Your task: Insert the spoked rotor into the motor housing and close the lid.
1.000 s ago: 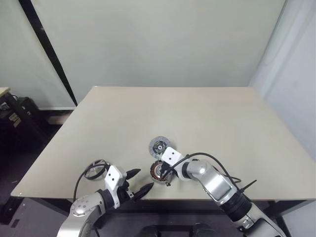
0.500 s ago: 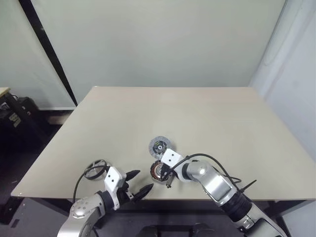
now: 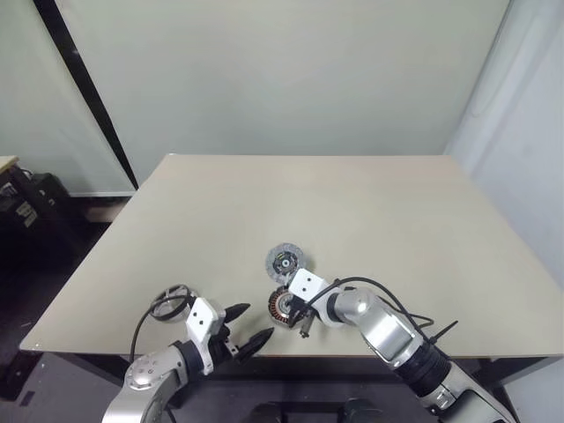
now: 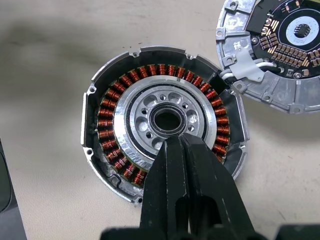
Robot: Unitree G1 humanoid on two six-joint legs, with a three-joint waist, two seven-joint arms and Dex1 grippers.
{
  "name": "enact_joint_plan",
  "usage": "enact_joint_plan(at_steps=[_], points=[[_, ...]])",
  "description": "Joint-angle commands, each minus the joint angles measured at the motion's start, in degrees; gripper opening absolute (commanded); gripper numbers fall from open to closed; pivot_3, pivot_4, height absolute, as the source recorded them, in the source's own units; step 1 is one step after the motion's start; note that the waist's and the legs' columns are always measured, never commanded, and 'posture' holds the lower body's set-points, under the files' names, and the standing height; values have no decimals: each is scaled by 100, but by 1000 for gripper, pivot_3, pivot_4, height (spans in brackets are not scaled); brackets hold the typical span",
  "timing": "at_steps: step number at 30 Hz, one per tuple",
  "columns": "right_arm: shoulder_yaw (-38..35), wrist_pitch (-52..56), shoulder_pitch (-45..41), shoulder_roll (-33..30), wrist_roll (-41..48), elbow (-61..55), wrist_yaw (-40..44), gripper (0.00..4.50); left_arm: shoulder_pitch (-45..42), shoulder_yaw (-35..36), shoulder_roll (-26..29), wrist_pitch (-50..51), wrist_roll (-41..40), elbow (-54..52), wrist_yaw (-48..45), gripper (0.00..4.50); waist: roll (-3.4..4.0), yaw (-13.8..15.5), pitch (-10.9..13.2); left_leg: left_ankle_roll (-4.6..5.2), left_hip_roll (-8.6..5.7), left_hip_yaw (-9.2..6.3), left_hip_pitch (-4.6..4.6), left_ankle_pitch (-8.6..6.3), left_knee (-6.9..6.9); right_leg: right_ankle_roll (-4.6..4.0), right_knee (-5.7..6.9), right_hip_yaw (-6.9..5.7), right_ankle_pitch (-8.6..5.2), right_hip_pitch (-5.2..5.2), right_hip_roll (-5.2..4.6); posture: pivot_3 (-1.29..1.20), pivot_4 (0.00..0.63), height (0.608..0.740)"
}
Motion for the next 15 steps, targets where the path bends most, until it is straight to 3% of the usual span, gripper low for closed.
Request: enact_joint_plan(at_steps=[1, 15], points=[[-263, -89, -144, 147, 113, -256, -43, 32, -72, -20, -17, -100, -9, -124, 0, 4500, 0, 0, 0, 0, 0, 0, 0, 0, 0, 0, 1, 0, 0, -1, 0, 0, 0, 740], [-60, -264, -28, 129, -98, 176, -66, 32, 47, 10, -25, -107, -16, -220, 14, 4500, 0, 0, 0, 0, 0, 1, 0, 0, 0, 0, 1, 1, 0, 0, 0, 0, 0, 740]])
